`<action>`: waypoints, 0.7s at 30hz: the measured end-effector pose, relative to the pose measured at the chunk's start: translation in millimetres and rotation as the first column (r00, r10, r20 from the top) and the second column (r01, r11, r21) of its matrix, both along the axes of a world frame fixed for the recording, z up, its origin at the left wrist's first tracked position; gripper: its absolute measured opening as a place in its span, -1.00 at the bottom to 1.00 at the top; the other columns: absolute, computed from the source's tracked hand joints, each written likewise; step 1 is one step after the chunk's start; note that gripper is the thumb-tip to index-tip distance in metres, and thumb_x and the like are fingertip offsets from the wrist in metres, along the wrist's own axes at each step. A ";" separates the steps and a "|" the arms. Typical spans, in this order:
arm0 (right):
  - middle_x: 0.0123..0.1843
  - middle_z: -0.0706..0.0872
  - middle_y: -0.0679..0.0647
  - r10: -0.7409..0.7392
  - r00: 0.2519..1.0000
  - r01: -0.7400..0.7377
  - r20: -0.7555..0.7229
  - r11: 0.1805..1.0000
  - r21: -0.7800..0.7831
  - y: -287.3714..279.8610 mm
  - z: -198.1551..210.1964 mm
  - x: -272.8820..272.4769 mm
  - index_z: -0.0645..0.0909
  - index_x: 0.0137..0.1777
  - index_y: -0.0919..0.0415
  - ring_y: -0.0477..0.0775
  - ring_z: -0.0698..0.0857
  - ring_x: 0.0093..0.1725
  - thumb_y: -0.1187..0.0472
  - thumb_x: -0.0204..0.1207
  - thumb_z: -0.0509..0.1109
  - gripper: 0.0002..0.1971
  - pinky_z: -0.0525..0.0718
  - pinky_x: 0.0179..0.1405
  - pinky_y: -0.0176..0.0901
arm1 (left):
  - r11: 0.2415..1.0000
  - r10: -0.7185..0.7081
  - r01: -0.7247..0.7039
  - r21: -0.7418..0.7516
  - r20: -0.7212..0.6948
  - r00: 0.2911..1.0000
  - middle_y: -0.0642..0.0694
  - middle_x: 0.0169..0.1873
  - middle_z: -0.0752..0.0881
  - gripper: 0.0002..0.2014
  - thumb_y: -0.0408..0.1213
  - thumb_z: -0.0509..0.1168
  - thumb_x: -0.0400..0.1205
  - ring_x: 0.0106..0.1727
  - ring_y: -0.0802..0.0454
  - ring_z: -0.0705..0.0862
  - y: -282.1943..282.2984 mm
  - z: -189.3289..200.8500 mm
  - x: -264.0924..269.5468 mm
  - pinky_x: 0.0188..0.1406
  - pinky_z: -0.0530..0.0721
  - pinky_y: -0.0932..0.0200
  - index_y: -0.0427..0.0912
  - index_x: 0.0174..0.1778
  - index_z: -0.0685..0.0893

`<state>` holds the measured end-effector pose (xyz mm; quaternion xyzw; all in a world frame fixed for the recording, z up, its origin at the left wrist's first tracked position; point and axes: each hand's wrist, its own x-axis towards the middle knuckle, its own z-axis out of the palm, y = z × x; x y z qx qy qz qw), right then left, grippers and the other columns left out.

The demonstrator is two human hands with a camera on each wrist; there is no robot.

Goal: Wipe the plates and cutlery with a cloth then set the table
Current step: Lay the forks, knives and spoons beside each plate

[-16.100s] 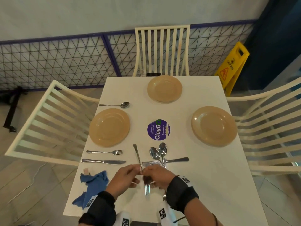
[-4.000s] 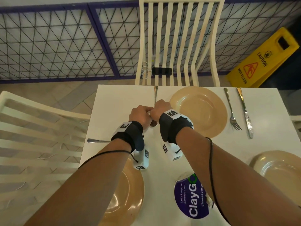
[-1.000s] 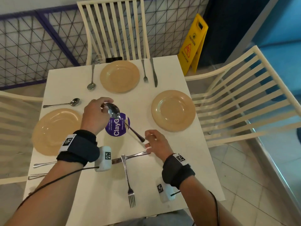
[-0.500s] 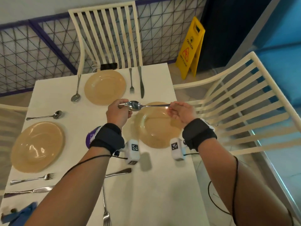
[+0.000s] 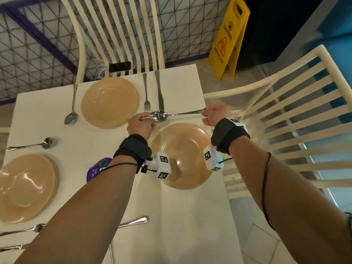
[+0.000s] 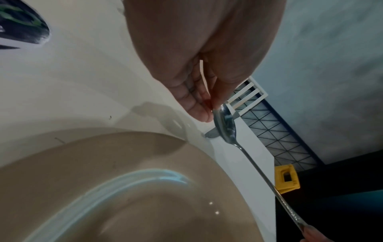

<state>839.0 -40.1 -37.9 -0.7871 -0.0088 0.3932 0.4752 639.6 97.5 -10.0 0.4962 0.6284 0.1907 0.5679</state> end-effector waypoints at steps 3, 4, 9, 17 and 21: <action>-0.21 0.80 0.03 0.060 0.993 -0.041 0.104 0.983 -0.177 8.0 -12.4 9.3 0.68 -0.33 0.02 0.12 0.83 -0.11 0.23 0.43 0.62 -0.81 0.83 0.04 0.06 | 0.999 -0.032 0.033 0.015 -0.044 0.998 -0.27 -0.07 0.85 -0.75 -0.52 0.42 0.54 -0.29 -0.01 0.80 5.2 -13.2 2.3 0.01 0.86 0.03 -0.18 0.07 0.79; -0.19 0.82 0.02 0.094 0.985 -0.060 0.144 0.974 -0.220 9.1 -13.1 10.5 0.70 -0.32 0.04 0.08 0.83 -0.12 0.20 0.43 0.62 -0.83 0.82 -0.01 -0.04 | 0.999 -0.046 0.047 0.017 -0.055 0.997 -0.26 -0.09 0.85 -0.75 -0.52 0.42 0.54 -0.31 0.00 0.81 6.1 -17.2 2.8 0.03 0.86 0.01 -0.17 0.08 0.79; -0.26 0.81 0.05 0.220 0.944 -0.121 0.244 0.924 -0.364 8.9 -26.6 10.9 0.71 -0.31 0.19 0.08 0.79 -0.24 0.17 0.40 0.58 -0.85 0.78 -0.34 -0.10 | 0.998 -0.064 0.064 0.005 -0.056 0.996 -0.24 -0.13 0.85 -0.77 -0.55 0.41 0.55 -0.32 -0.01 0.81 4.5 -28.6 5.3 0.04 0.86 0.00 -0.18 0.03 0.80; -0.33 0.80 0.17 0.205 0.925 -0.075 0.319 0.923 -0.376 10.6 -56.9 14.0 0.73 -0.28 0.24 0.22 0.82 -0.27 0.14 0.39 0.49 -0.84 0.86 -0.22 0.12 | 0.999 -0.040 0.039 -0.017 -0.072 0.997 -0.22 -0.23 0.82 -0.76 -0.53 0.36 0.62 -0.29 -0.03 0.80 3.9 -39.5 8.4 -0.10 0.85 0.16 -0.24 0.15 0.78; -0.26 0.80 0.13 0.206 0.923 -0.074 0.326 0.924 -0.374 8.2 -34.3 6.8 0.77 -0.24 0.18 0.14 0.80 -0.24 0.16 0.43 0.54 -0.90 0.85 -0.12 0.03 | 0.999 -0.054 0.054 -0.009 -0.079 0.995 -0.20 -0.23 0.83 -0.76 -0.54 0.35 0.60 -0.27 -0.03 0.81 5.1 -41.7 7.7 0.01 0.86 0.06 -0.15 0.06 0.78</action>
